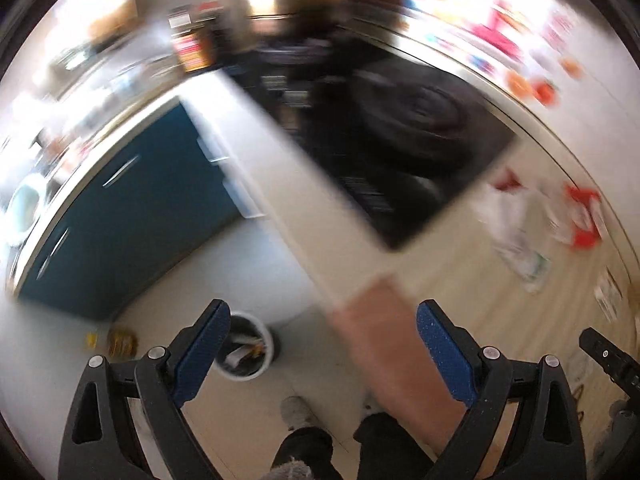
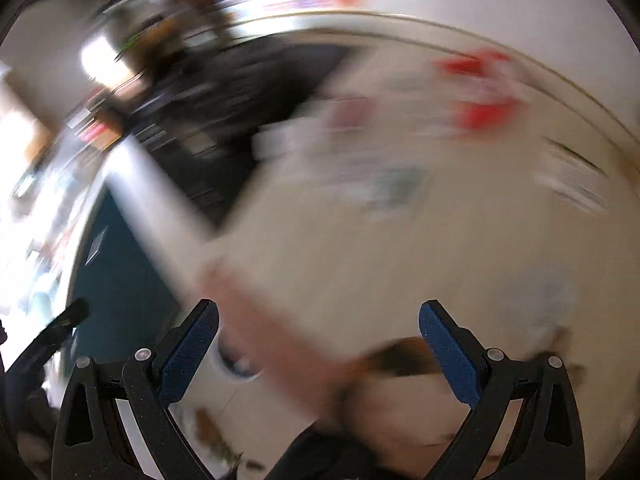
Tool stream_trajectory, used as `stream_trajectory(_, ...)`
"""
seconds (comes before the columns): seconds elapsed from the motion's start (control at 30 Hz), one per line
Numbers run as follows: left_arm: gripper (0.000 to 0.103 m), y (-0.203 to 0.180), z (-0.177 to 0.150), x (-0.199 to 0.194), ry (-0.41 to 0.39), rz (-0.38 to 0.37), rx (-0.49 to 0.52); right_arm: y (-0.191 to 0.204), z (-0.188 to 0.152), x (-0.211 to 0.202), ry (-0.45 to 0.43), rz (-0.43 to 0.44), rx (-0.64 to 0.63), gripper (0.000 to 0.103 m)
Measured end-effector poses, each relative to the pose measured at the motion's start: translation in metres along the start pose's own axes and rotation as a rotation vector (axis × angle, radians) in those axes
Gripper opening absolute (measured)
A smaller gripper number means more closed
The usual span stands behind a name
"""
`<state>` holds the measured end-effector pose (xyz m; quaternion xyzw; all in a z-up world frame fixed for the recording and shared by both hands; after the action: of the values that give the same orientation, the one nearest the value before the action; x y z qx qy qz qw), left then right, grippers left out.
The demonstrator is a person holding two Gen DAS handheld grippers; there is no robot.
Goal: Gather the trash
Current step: 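Move both tools back up to the counter, then grasp the white tissue with the left tool while the right tool grasps the white sachet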
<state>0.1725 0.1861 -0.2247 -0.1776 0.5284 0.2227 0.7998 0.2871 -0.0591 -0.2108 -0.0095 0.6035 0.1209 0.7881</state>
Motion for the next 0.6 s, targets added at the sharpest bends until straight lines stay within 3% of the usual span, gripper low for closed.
stream_trajectory(0.1, 0.095, -0.068, 0.019, 0.031, 0.042, 0.011, 0.12, -0.095, 0.002, 0.024, 0.019, -0.16, 0.203, 0.101)
stream_trajectory(0.17, 0.095, -0.102, 0.032, 0.057, 0.073, 0.025, 0.184, -0.148, -0.01, 0.046, 0.078, -0.197, 0.339, 0.101)
stream_trajectory(0.23, 0.095, -0.124, 0.039, 0.072, 0.098, 0.028, 0.209, -0.176, -0.019, 0.064, 0.117, -0.209, 0.416, 0.101)
stream_trajectory(0.43, 0.095, -0.163, 0.066, 0.129, 0.164, 0.07, 0.258, -0.183, -0.024, 0.095, 0.136, -0.214, 0.378, 0.103)
stream_trajectory(0.6, 0.095, -0.179, 0.078, 0.158, 0.211, 0.027, 0.242, -0.169, -0.026, 0.102, 0.107, -0.328, 0.332, 0.103)
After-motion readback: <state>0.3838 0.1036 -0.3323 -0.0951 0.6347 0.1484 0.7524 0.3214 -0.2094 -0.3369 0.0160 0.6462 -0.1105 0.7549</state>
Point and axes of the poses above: each gripper's, at about its wrist camera, not at the fingertips, and x roughly the way its jaws point, y to its left, z to its top, the point moved 5 cm from there along x, roughly the way its jaws point, and after that the axes turned 7 degrees about -z, right-handed, at the moved point
